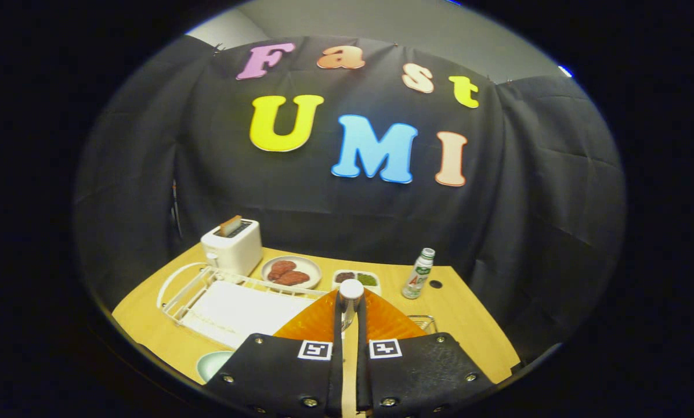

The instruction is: Take the plate from the dish rack, then take the spoon from the basket and place it into the plate.

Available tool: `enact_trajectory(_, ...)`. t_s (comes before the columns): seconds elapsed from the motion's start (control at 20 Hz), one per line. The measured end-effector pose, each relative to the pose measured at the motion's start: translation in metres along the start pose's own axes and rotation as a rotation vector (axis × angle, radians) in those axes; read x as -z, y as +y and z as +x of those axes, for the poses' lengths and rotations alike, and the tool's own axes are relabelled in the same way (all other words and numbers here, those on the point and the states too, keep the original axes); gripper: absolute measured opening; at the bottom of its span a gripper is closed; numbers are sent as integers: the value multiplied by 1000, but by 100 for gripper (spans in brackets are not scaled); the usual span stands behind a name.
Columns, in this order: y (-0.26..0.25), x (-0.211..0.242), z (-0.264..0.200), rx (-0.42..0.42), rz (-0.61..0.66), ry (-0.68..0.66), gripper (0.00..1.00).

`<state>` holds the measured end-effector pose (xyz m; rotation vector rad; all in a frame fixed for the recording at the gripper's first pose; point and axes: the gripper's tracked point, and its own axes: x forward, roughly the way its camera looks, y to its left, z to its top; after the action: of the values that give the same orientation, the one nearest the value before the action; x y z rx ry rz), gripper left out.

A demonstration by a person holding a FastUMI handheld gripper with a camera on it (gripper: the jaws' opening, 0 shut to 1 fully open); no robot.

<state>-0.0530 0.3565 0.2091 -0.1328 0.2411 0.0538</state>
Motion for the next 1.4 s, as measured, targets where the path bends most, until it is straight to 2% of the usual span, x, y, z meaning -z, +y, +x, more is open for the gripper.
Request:
enact_trajectory(0.3, 94, 35, -24, -179, -42, 67, 9)
enact_trajectory(0.6, 152, 95, -33, -285, -75, 179, 9)
enact_trajectory(0.95, 183, 138, -24, -369, -89, 263, 9)
enact_trajectory(1.4, 192, 156, -18, -428, -47, 292, 9)
